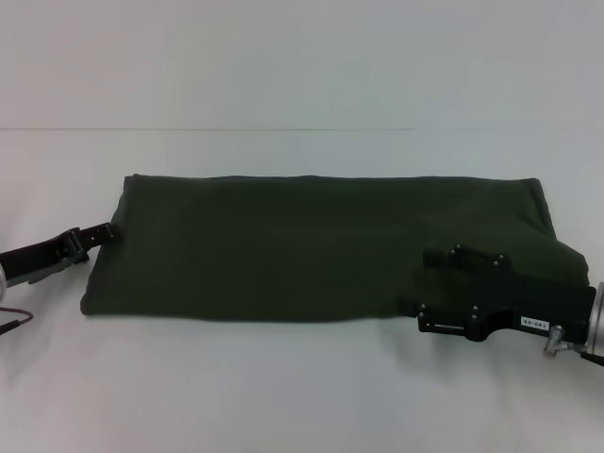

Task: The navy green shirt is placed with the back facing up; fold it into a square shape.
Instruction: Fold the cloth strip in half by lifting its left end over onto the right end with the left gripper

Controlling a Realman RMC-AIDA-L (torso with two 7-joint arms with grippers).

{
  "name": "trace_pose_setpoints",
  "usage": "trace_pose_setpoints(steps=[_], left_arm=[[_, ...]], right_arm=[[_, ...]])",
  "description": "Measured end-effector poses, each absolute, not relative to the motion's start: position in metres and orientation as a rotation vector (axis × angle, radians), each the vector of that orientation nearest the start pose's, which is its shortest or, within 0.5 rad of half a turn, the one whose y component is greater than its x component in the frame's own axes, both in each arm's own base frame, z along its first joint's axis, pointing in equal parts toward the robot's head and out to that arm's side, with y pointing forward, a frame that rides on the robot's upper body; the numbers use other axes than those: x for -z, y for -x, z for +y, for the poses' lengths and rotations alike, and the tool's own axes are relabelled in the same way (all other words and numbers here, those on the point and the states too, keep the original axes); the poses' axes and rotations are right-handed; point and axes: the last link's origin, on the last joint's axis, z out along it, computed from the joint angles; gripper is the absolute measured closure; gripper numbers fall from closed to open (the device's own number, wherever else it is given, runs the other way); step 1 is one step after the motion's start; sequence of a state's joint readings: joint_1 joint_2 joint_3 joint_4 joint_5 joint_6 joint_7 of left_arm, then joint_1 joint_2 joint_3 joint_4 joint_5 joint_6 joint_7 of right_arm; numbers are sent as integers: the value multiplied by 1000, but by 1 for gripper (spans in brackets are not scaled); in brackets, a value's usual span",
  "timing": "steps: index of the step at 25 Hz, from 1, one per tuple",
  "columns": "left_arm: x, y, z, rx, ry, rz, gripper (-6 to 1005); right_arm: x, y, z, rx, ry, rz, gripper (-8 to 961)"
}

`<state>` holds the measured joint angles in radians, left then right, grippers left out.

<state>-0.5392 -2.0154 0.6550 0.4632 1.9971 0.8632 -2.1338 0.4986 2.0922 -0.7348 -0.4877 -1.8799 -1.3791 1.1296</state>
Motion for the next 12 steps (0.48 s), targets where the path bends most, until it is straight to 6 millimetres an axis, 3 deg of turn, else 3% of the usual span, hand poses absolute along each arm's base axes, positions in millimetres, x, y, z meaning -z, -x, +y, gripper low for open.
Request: trace_pose_setpoints(steps=[12], left_arm=[[-10, 354, 375, 590, 1745, -1684, 257]], right_arm=[[33, -283, 324, -675, 2611, 553, 53]])
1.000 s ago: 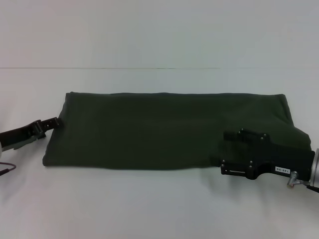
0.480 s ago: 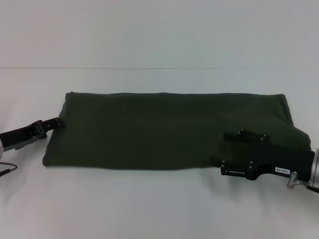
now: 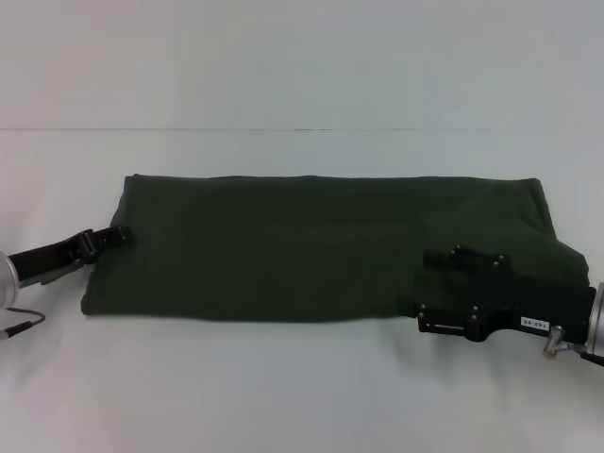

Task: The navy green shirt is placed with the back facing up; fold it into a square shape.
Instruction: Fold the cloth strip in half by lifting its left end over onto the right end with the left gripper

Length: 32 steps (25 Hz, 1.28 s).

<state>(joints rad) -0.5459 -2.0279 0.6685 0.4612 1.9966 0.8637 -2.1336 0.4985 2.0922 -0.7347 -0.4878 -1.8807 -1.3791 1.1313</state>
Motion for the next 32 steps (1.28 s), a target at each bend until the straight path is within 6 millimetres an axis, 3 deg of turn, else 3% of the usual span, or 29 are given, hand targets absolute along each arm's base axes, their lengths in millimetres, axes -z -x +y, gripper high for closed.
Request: trace_pose_setpoints(steps=[17, 30, 32], left_arm=[[20, 322, 381, 590, 1885, -1690, 264], [17, 320, 381, 599, 1890, -1700, 269], [18, 320, 382, 592, 1897, -1691, 347]], right_arm=[[33, -282, 324, -680, 2614, 552, 53], [32, -281, 324, -688, 2613, 553, 53], [32, -281, 324, -688, 2613, 553, 53]])
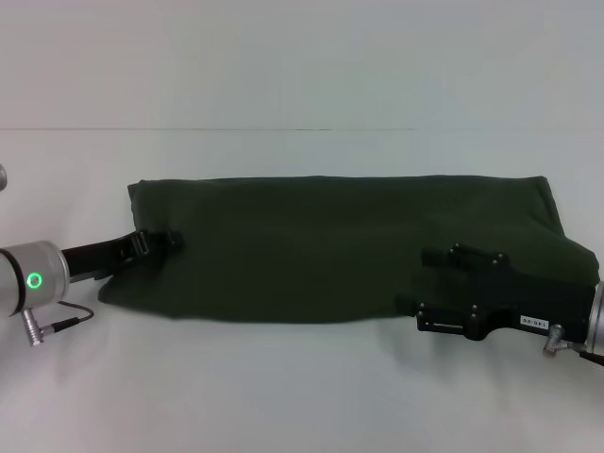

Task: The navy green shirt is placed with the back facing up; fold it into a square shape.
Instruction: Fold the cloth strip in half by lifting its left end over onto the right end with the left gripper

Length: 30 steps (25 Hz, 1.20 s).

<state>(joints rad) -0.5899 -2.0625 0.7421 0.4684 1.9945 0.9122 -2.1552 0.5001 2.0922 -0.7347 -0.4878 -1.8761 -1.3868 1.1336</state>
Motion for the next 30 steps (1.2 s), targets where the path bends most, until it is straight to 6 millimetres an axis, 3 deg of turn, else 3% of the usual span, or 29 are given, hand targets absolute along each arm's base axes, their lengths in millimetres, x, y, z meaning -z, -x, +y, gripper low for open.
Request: trace_pose_setpoints(steps=[9, 15, 22, 30], left_arm=[[18, 317, 383, 571, 1940, -1649, 744], [16, 316, 385, 567, 1950, -1632, 883], [0, 321, 387, 560, 1958, -1622, 882], [-42, 343, 385, 518, 1922, -1624, 883]], right_arm=[[32, -281, 324, -690, 2611, 553, 53], [32, -281, 325, -691, 2610, 552, 53], [31, -280, 326, -699, 2607, 550, 54], [30, -279, 327, -706, 2602, 548, 54]])
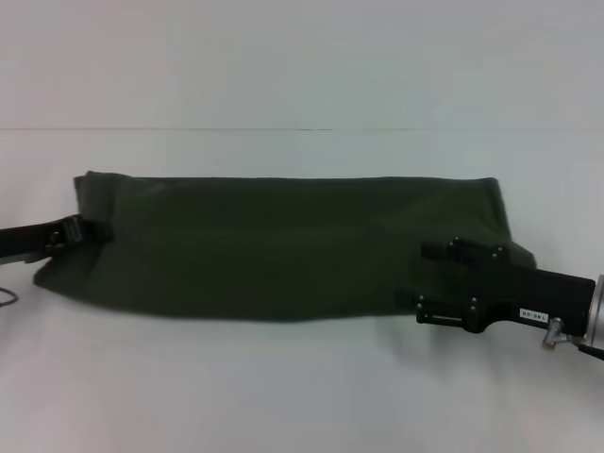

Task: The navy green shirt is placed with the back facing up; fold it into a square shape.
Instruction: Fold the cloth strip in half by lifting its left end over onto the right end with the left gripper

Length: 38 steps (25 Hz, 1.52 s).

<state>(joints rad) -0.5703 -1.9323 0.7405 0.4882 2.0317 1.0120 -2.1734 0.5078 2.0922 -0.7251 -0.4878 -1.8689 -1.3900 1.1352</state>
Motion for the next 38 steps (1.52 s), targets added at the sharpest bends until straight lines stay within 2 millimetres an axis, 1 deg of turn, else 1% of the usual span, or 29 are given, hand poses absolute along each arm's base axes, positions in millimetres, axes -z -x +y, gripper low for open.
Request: trace_pose_setpoints(steps=[7, 10, 12, 14, 16, 19, 22, 23, 24, 25, 27, 29, 34, 35, 36, 38], left_arm=[[-87, 358, 385, 399, 1869, -1590, 885], [-98, 356, 386, 403, 1863, -1595, 884], [-100, 353, 387, 415, 1869, -1604, 880], [-101, 347, 388, 432, 1880, -1624, 876], [-104, 337, 389, 477, 1899, -1659, 873], [-109, 313, 391, 593, 1965, -1688, 867], [-105, 287, 395, 702, 2023, -1689, 861], [-105, 287, 395, 702, 2023, -1689, 859], [-99, 276, 397, 740, 2041, -1687, 857], [-84, 260, 401, 792, 2066, -1695, 855], [-71, 248, 404, 823, 2089, -1705, 852], [-52, 234, 405, 856, 2126, -1735, 848], [-10, 208, 402, 952, 2170, -1818, 838], [-2, 206, 401, 969, 2164, -1835, 836], [16, 203, 398, 990, 2144, -1870, 834], [29, 202, 397, 1000, 2138, -1898, 831]], right_arm=[[30, -277, 329, -714, 2595, 548, 54], [30, -277, 329, -712, 2591, 549, 54], [30, -277, 330, -711, 2590, 548, 54], [29, -277, 330, -710, 2589, 548, 54], [29, -277, 330, -710, 2589, 548, 54], [30, -278, 331, -704, 2586, 548, 54], [32, -278, 330, -701, 2587, 551, 54], [32, -278, 330, -701, 2587, 552, 54], [32, -278, 330, -701, 2587, 551, 54], [32, -278, 330, -701, 2587, 551, 54], [32, -278, 330, -701, 2587, 553, 54], [32, -279, 329, -701, 2587, 554, 54], [33, -280, 328, -700, 2585, 562, 54], [33, -281, 327, -699, 2584, 564, 54], [33, -281, 327, -699, 2583, 564, 53], [32, -281, 327, -701, 2581, 565, 53]])
